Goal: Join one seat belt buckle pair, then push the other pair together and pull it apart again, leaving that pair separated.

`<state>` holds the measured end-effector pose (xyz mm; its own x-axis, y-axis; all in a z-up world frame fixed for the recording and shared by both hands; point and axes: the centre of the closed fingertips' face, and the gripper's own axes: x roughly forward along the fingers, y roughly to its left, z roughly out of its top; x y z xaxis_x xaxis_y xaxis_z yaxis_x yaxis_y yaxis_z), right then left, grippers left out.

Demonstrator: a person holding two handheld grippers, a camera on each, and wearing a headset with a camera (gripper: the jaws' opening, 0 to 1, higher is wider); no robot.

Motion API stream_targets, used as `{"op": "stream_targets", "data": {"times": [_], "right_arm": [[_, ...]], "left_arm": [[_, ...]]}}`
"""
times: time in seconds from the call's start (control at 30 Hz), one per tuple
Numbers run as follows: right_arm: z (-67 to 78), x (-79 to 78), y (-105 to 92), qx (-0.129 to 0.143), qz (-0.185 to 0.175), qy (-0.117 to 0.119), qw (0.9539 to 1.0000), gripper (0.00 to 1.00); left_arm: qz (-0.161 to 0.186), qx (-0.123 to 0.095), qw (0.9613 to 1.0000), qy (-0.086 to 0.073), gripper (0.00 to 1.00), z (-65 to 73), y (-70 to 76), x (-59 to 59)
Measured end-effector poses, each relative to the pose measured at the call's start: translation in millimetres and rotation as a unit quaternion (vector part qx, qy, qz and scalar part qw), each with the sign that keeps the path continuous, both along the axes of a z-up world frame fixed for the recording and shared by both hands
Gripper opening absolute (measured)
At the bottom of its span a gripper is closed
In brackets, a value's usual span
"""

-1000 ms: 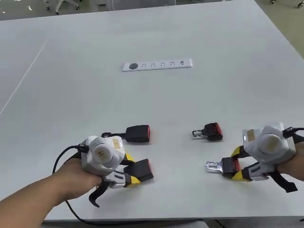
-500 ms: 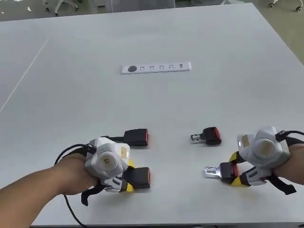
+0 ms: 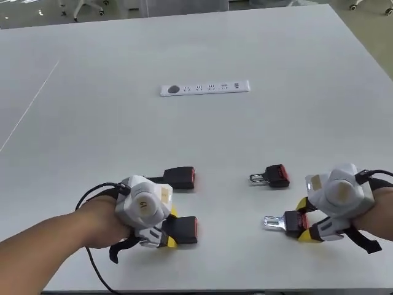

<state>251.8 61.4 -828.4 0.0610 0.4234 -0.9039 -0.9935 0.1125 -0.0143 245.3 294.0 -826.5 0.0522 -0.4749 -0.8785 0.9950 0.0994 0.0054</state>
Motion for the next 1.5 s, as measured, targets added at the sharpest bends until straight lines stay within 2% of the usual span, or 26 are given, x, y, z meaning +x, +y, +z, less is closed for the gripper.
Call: {"op": "stream_targets", "data": {"times": [0.53,0.87,1.13,1.5], "right_arm": [[1.2,-11.8,61.3,0.038,0.013,-0.011,0.9991,0.33],[1.6,-12.5,109.9,0.053,0.026,-0.018,0.9981,0.33],[1.0,-9.9,129.1,0.05,0.03,-0.016,0.9982,0.33],[0.8,-10.8,138.1,0.045,0.038,-0.016,0.9981,0.33]], "left_arm": [[0.004,0.005,1.0,0.004,0.34,-0.8,-0.5,-0.2],[-0.001,0.008,0.9999,0.007,0.34,-1.0,-1.2,-0.6],[-0.009,0.012,0.9999,0.008,0.33,-1.1,-1.6,-0.9],[-0.018,0.023,0.9995,0.009,0.33,-1.3,-2.7,-0.9]]}}
